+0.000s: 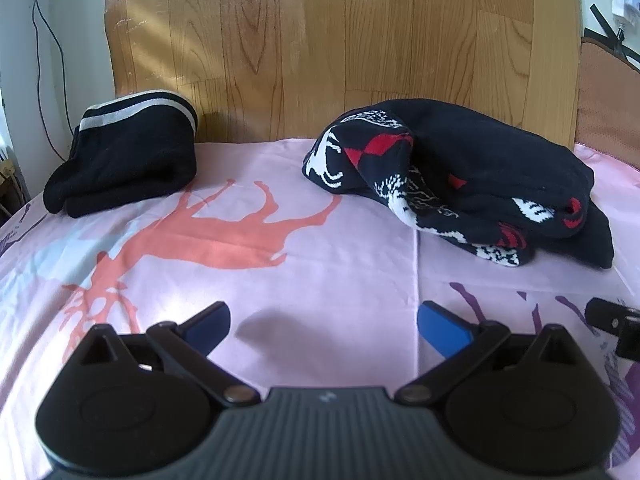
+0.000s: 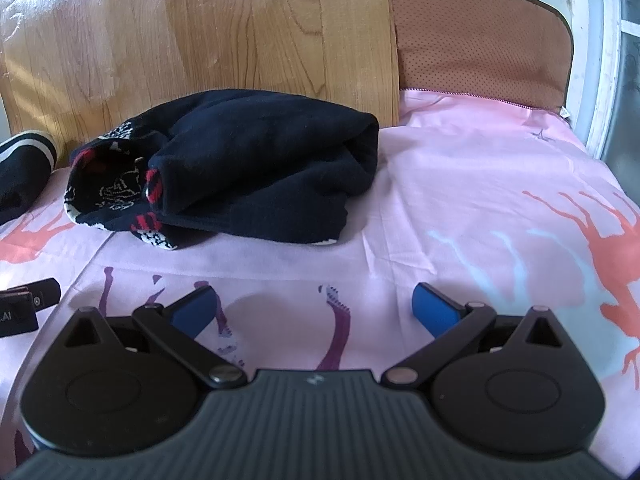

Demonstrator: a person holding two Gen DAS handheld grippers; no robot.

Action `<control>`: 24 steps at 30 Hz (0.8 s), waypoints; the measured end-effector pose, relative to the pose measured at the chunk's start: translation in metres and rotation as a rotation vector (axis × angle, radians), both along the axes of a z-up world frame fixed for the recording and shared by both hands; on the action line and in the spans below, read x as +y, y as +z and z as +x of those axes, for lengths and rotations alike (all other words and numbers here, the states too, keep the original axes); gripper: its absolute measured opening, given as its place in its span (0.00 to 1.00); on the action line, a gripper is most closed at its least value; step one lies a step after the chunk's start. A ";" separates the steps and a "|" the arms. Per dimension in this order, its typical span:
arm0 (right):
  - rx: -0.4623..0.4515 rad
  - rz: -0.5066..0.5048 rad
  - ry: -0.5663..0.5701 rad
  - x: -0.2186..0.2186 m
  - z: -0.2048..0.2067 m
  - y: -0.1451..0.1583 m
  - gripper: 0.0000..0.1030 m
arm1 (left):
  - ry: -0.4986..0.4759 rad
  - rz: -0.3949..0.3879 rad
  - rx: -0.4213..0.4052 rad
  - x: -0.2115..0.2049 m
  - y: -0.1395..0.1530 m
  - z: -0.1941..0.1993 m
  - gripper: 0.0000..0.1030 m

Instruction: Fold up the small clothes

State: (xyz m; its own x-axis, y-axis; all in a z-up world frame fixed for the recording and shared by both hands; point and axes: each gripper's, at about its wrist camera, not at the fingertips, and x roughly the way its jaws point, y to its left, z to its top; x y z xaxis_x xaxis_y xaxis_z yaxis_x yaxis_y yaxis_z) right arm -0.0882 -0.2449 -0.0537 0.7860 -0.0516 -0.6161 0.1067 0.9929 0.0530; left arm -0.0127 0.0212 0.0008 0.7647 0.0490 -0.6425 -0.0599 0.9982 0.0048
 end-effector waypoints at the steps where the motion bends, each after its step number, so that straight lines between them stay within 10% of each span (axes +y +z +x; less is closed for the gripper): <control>1: -0.001 0.003 0.000 -0.001 0.000 0.000 1.00 | 0.000 -0.005 0.003 0.001 0.000 0.001 1.00; 13: -0.041 0.070 0.030 -0.007 -0.006 0.002 1.00 | -0.014 -0.078 0.000 0.011 -0.001 0.003 1.00; 24: -0.181 0.000 0.218 0.014 0.010 0.058 0.53 | -0.046 -0.138 -0.112 0.019 0.007 -0.005 0.97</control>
